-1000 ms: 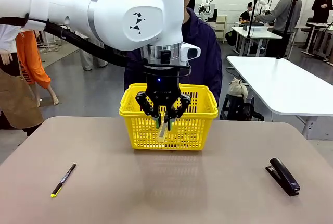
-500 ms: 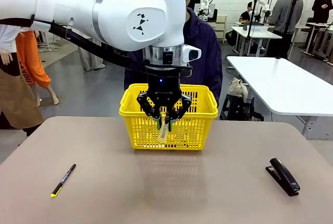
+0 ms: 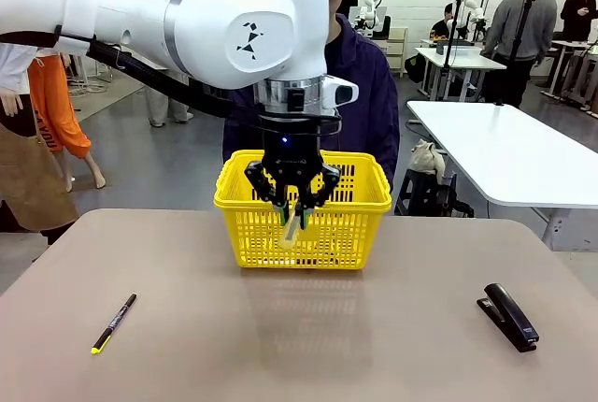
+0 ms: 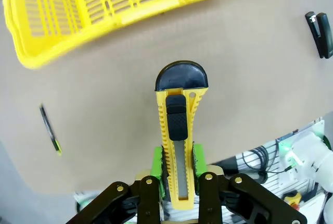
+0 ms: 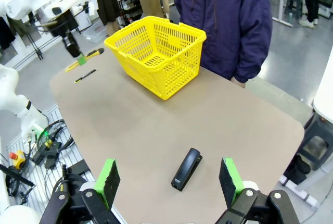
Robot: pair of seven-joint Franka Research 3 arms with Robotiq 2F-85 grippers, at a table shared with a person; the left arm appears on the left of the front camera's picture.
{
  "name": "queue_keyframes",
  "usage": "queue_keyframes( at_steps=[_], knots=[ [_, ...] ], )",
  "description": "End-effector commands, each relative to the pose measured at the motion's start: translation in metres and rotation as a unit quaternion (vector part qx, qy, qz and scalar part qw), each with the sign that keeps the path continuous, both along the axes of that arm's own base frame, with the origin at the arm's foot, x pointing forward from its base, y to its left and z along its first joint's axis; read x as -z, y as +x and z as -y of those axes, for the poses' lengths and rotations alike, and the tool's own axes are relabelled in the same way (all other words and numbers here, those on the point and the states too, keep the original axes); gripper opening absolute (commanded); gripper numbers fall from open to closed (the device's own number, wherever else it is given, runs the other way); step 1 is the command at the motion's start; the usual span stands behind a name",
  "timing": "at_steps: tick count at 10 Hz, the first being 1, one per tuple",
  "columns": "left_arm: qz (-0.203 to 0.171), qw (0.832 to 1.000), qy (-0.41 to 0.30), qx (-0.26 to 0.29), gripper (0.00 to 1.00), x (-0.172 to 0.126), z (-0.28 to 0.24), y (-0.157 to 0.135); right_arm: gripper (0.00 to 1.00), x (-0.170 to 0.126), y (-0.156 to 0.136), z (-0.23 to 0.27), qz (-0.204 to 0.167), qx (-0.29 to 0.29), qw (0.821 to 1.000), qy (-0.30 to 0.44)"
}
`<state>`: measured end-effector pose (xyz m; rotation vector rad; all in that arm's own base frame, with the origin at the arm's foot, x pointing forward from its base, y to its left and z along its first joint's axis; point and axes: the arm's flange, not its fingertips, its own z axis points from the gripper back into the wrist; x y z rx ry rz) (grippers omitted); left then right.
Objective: Place the items the person wants into the basket.
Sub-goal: Pick up the item the person points to and place it in the Market Basket.
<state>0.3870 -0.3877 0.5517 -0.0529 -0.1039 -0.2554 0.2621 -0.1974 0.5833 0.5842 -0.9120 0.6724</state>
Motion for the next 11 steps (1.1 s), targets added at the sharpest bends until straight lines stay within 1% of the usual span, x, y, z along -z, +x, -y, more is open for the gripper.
queue_keyframes(
  at_steps=[1,2,4,5,6,7,8,9,10,11],
  knots=[
    [0.006,0.991,-0.04,0.125,0.26,-0.005,-0.033,0.074,1.0,0.0,0.001,0.0,0.013,-0.005,1.0,0.01],
    [-0.003,0.989,-0.045,0.141,0.26,-0.002,-0.047,0.108,1.0,0.0,0.001,0.0,0.013,-0.005,1.0,0.01],
    [-0.004,0.989,-0.016,0.149,0.26,0.002,-0.067,0.162,1.0,0.0,0.001,0.0,0.013,-0.005,1.0,0.01],
    [-0.01,0.99,-0.004,0.144,0.26,0.002,-0.069,0.177,1.0,0.0,0.001,0.0,0.013,-0.005,1.0,0.01],
    [-0.011,0.987,0.015,0.158,0.26,0.003,-0.066,0.188,1.0,0.0,0.001,0.0,0.013,-0.005,1.0,0.01],
    [-0.008,0.985,0.037,0.169,0.26,0.008,-0.059,0.194,1.0,0.0,0.001,0.0,0.013,-0.005,1.0,0.01],
    [-0.002,0.983,0.047,0.175,0.26,0.016,-0.053,0.191,1.0,0.0,0.001,0.0,0.013,-0.005,1.0,0.01],
    [0.014,0.982,0.058,0.179,0.26,0.022,-0.046,0.189,1.0,0.0,0.001,0.0,0.013,-0.005,1.0,0.01],
    [0.027,0.982,0.092,0.166,0.26,0.029,-0.038,0.188,1.0,0.0,0.001,0.0,0.013,-0.005,1.0,0.01],
    [-0.002,0.983,0.041,0.18,0.26,0.022,-0.056,0.185,1.0,0.0,0.001,0.0,0.013,-0.005,1.0,0.01]
  ],
)
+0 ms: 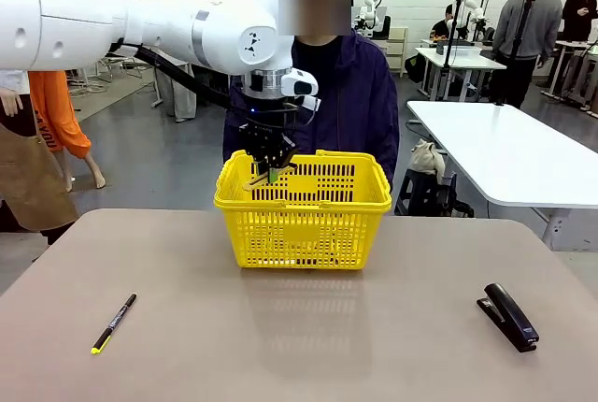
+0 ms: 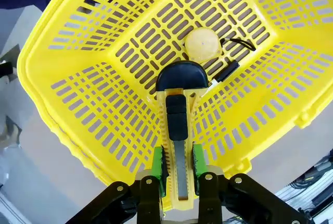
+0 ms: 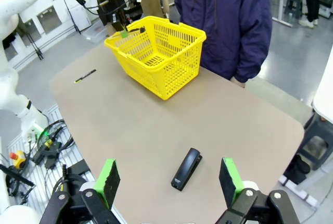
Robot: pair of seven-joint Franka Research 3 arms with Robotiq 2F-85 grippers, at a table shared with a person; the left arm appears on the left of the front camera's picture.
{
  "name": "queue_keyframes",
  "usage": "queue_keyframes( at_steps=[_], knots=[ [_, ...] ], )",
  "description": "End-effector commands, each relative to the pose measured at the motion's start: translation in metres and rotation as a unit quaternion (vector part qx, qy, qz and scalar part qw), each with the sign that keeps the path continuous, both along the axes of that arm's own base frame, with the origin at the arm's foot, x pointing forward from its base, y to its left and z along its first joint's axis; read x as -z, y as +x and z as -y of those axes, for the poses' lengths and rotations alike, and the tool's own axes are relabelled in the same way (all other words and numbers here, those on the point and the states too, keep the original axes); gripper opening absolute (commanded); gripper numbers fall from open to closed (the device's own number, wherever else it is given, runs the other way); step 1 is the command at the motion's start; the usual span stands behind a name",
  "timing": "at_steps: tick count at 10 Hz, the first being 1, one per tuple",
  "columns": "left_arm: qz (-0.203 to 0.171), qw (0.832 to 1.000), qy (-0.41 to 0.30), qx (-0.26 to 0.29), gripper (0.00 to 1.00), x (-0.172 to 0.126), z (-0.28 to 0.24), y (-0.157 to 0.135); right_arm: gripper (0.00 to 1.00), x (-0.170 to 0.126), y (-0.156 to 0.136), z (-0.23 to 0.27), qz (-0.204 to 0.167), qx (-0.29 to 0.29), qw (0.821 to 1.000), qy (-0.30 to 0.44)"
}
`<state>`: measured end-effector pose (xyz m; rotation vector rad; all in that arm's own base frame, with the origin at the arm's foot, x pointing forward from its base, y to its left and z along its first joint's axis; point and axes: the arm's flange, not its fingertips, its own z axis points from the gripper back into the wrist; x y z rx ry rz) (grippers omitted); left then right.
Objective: Place the items the person wants into the basket.
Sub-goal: Pick up the item the person points to and place it in the Market Basket.
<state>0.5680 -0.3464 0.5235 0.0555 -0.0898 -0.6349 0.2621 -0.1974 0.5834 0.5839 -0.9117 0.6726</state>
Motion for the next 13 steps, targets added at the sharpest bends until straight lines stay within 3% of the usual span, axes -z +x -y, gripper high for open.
queue_keyframes(
  at_steps=[1,8,13],
  knots=[
    [-0.011,1.0,-0.02,-0.006,0.26,-0.006,-0.014,0.004,1.0,0.0,0.001,0.0,0.013,-0.005,1.0,0.01],
    [-0.006,1.0,-0.012,-0.012,0.26,-0.003,-0.011,0.006,1.0,0.0,0.001,0.0,0.013,-0.005,1.0,0.01],
    [0.024,0.994,-0.026,0.108,0.26,0.022,-0.009,0.04,1.0,0.0,0.001,0.0,0.013,-0.005,1.0,0.01]
  ],
)
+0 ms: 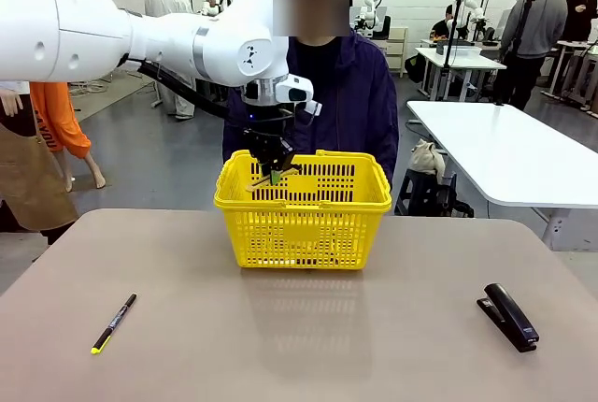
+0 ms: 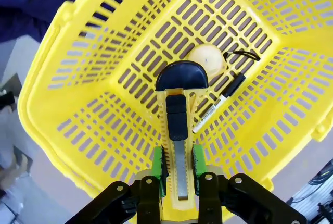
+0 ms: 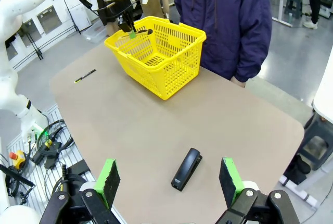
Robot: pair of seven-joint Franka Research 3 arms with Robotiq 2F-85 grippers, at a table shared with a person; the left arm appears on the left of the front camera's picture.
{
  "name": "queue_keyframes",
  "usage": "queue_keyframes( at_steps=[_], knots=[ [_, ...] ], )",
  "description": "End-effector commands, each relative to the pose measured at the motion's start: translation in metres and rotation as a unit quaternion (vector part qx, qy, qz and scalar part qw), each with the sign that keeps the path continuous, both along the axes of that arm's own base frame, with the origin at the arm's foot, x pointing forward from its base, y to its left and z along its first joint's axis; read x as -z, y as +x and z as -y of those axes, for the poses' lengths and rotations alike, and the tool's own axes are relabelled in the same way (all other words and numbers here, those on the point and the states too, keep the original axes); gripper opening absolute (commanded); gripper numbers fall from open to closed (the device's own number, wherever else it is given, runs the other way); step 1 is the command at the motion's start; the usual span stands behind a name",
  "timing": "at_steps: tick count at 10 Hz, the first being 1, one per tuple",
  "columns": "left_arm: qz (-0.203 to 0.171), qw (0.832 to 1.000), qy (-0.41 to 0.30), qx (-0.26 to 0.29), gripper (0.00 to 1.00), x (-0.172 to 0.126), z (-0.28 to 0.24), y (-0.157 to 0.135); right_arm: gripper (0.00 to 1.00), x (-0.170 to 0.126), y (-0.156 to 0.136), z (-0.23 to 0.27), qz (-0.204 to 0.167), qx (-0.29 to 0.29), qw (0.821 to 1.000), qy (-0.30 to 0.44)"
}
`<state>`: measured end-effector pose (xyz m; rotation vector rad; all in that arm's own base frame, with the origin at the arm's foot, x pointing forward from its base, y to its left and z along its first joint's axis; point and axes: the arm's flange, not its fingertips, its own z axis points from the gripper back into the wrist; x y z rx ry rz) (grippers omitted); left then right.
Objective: Place the items the person wants into the basket.
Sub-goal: Pick up the item the person points to and place it in the Market Basket.
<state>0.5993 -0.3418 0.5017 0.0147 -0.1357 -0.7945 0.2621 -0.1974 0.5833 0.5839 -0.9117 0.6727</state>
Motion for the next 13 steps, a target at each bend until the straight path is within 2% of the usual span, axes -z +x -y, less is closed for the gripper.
queue_keyframes(
  at_steps=[1,5,7,9,10,11,13],
  knots=[
    [0.006,0.999,-0.001,0.044,0.26,0.007,-0.004,0.016,1.0,0.0,0.001,0.0,0.013,-0.005,1.0,0.01],
    [-0.044,0.997,0.013,0.066,0.26,0.055,0.011,0.041,1.0,0.0,0.001,0.0,0.013,-0.005,1.0,0.01],
    [-0.053,0.996,0.015,0.071,0.26,0.071,0.019,0.043,1.0,0.0,0.001,0.0,0.013,-0.005,1.0,0.01],
    [-0.052,0.996,0.018,0.075,0.26,0.075,0.021,0.046,1.0,0.0,0.001,0.0,0.013,-0.005,1.0,0.01],
    [-0.051,0.996,0.018,0.073,0.3,0.074,0.024,0.045,1.0,0.0,0.001,0.0,0.013,-0.005,1.0,0.01],
    [-0.052,0.996,0.019,0.074,0.78,0.074,0.026,0.045,1.0,0.0,0.001,0.0,0.013,-0.005,1.0,0.01],
    [-0.053,0.996,0.019,0.075,1.0,0.074,0.025,0.047,1.0,0.0,0.001,0.0,0.013,-0.005,1.0,0.01]
  ],
)
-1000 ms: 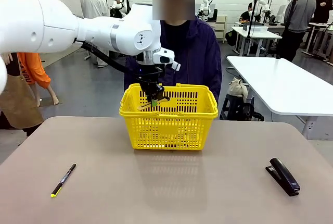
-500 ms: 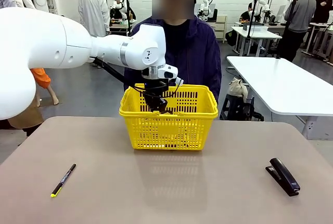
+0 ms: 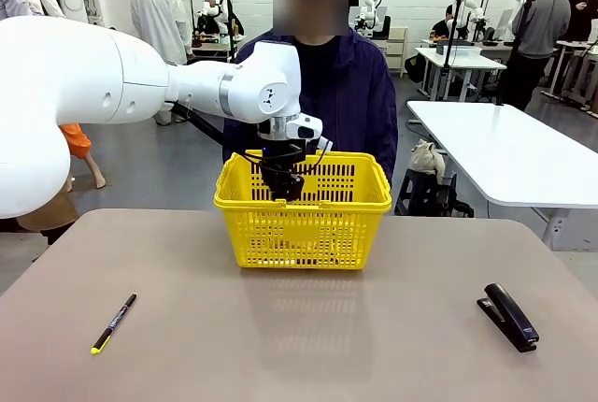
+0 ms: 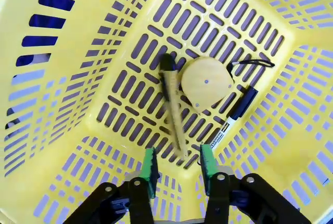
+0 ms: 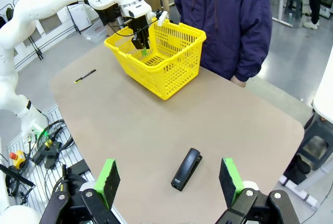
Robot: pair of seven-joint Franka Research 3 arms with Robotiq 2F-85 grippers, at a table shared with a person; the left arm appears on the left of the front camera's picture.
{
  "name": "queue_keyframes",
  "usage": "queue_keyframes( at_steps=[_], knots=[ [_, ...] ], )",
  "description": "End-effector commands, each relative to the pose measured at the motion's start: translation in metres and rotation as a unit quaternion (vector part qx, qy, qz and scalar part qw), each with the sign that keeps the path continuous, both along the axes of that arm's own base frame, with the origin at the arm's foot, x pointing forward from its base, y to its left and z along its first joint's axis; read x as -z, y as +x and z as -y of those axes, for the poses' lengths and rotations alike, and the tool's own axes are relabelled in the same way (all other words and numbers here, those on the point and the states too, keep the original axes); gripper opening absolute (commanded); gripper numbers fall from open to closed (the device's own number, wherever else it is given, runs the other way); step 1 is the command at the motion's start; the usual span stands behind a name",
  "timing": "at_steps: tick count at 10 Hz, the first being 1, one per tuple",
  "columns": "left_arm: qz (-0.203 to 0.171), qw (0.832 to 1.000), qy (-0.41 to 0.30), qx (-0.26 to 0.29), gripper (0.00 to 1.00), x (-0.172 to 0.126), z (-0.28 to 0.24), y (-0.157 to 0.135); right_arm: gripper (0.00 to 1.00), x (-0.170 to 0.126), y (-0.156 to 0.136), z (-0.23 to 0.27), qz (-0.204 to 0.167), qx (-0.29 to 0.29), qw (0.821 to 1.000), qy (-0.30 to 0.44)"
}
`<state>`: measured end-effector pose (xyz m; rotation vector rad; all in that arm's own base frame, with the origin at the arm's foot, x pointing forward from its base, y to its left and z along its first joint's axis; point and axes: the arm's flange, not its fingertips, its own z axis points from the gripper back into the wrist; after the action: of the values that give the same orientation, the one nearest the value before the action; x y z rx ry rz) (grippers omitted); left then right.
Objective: Place the items the person wants into the basket.
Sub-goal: Pick up the item the person points to and place it in the Market Basket.
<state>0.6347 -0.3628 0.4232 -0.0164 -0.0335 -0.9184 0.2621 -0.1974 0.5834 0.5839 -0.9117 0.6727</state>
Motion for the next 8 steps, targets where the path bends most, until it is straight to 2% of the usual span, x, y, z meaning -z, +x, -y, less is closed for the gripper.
queue_keyframes(
  at_steps=[1,8],
  knots=[
    [-0.002,1.0,0.009,0.012,1.0,-0.0037,0.0042,0.009,1.0,0.0002,0.0013,0.0002,0.013,-0.005,1.0,0.011],
    [0.0,1.0,0.007,0.007,1.0,-0.0096,0.0017,0.009,1.0,0.0002,0.0013,0.0002,0.013,-0.005,1.0,0.011]
  ],
)
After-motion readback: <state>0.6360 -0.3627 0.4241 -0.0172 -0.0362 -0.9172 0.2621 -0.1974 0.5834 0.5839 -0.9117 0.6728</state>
